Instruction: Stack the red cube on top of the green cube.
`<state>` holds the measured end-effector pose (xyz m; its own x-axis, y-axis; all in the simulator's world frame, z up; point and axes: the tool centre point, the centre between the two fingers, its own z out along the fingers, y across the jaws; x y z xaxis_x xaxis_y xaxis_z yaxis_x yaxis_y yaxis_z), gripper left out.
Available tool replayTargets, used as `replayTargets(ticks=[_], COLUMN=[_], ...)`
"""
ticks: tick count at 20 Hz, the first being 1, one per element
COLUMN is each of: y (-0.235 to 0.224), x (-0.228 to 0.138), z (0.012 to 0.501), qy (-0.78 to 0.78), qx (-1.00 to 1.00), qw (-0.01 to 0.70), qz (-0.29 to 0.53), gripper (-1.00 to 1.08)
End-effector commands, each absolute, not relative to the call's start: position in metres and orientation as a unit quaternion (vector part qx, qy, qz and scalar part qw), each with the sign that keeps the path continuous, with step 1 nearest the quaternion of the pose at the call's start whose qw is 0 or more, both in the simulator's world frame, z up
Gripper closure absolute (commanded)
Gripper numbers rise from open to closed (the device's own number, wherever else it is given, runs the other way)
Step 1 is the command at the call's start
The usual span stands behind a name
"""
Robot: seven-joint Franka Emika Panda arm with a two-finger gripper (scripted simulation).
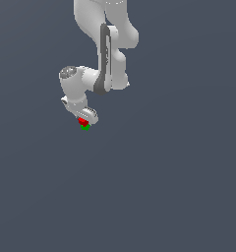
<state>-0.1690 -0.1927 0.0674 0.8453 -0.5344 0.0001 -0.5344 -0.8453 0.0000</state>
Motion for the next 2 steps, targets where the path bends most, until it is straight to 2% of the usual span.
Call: replayTargets(ticks=[1, 2], y=[-0.1927, -0.1927], x=[-0.1690, -0.1690], z=[0.0675, 0.0675], qy=[0.278, 0.278], qx=[-0.961, -0.961], qw=[0.000, 0.000], qz=[0.000, 0.000], gripper=[-0.92, -0.92])
